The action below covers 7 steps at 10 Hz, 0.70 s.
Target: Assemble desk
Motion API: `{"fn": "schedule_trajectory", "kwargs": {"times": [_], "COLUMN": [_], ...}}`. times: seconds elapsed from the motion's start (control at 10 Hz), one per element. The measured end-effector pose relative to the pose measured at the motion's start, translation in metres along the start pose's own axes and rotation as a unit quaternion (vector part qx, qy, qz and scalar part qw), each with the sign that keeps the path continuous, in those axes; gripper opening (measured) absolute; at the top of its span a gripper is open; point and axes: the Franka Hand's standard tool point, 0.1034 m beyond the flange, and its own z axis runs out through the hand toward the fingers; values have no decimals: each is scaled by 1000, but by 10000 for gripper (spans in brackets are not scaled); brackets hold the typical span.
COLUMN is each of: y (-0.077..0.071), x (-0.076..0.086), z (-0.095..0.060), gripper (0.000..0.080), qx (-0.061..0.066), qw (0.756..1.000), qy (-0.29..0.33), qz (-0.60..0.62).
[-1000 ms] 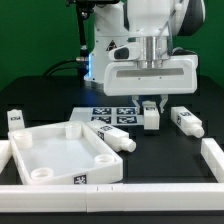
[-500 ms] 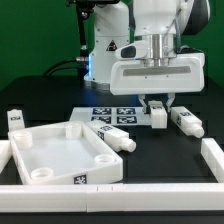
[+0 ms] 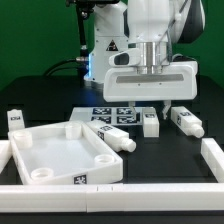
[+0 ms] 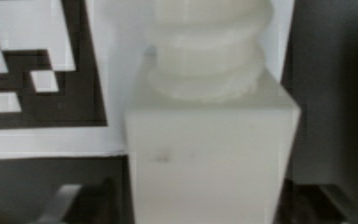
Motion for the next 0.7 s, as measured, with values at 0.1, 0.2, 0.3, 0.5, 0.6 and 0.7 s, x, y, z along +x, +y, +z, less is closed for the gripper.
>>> {"fn": "schedule_trajectory", "kwargs": {"times": [0.1, 0.2, 0.3, 0.5, 0.6, 0.7], "y": [2, 0, 1, 12, 16, 20], "x": [5, 14, 22, 56, 57, 61], "z": [-7, -19, -29, -50, -47, -36], "gripper": [537, 633, 633, 648, 648, 649], "qx": [4, 9, 15, 25, 21, 20], "qw": [1000, 1000, 1000, 998, 996, 994], "qy": [-8, -11, -18, -21, -14, -19], "qz": [0, 0, -10, -45, -81, -108]}}
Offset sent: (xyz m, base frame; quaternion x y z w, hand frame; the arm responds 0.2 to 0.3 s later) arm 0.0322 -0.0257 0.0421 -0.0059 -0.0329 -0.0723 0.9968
